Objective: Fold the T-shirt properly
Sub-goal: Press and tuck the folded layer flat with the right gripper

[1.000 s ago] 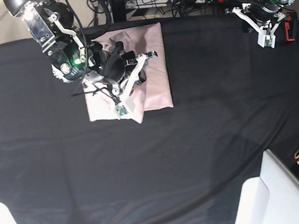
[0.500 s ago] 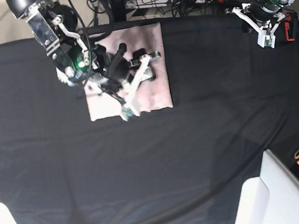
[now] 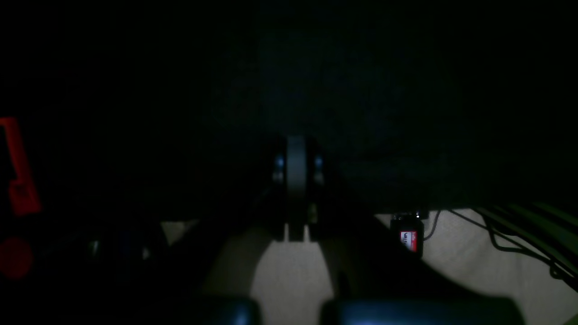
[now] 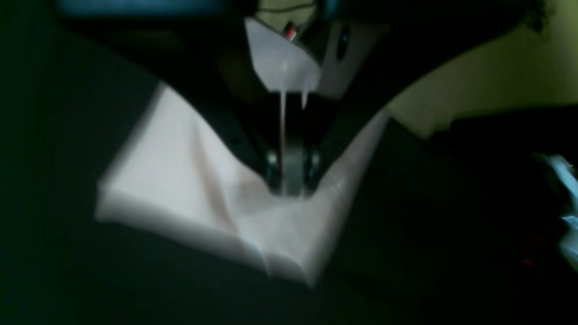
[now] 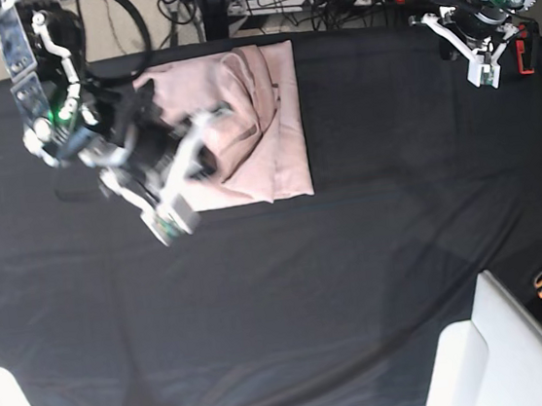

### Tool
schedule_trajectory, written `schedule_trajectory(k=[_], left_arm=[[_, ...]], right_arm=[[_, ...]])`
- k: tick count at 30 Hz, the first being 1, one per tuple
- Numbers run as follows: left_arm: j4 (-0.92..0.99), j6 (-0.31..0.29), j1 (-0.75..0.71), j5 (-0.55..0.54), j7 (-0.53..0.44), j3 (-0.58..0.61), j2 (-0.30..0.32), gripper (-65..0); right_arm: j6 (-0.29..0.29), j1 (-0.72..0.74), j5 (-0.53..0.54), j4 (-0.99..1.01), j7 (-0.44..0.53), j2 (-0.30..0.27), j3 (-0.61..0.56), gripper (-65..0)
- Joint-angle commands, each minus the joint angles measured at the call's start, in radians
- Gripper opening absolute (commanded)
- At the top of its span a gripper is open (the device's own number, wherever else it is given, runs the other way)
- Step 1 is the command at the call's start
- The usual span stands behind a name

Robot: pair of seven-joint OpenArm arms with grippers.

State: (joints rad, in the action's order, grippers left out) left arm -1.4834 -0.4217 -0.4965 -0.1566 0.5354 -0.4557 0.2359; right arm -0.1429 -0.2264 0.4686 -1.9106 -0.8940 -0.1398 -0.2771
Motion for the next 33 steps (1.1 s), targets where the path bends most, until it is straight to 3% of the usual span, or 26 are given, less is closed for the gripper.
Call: schedule_trajectory(k=[1,7,16,23,33], left_arm=[[-0.013,0.002,-0.003,-0.002,-0.014,-0.008,0.013,-65.0],[-0.015,0.002,-0.003,-0.002,-0.014,-0.002,0.012,-65.0],[-0.015,0.002,-0.008,-0.002,-0.014,-0.01,0.013,-65.0],[-0.015,0.002,-0.008,-0.002,-0.014,-0.01,0.013,-65.0],[-0.013,0.002,-0.008,-0.002,-0.014,-0.012,0.015,-65.0]], right_arm=[[-0.007,0.009,0.019,0.009,0.028,0.004,0.014,-62.3],[-0.011,0.046,0.02,0.19,0.097,0.006,0.008,-64.4],[-0.014,0.16,0.02,0.422,0.112,0.068,0.005,-64.4],[-0.008,0.23,0.017,0.435,0.111,0.107,-0.135,-64.4],[-0.007,0.33,0.017,0.573,0.111,0.188,-0.235,-64.4]])
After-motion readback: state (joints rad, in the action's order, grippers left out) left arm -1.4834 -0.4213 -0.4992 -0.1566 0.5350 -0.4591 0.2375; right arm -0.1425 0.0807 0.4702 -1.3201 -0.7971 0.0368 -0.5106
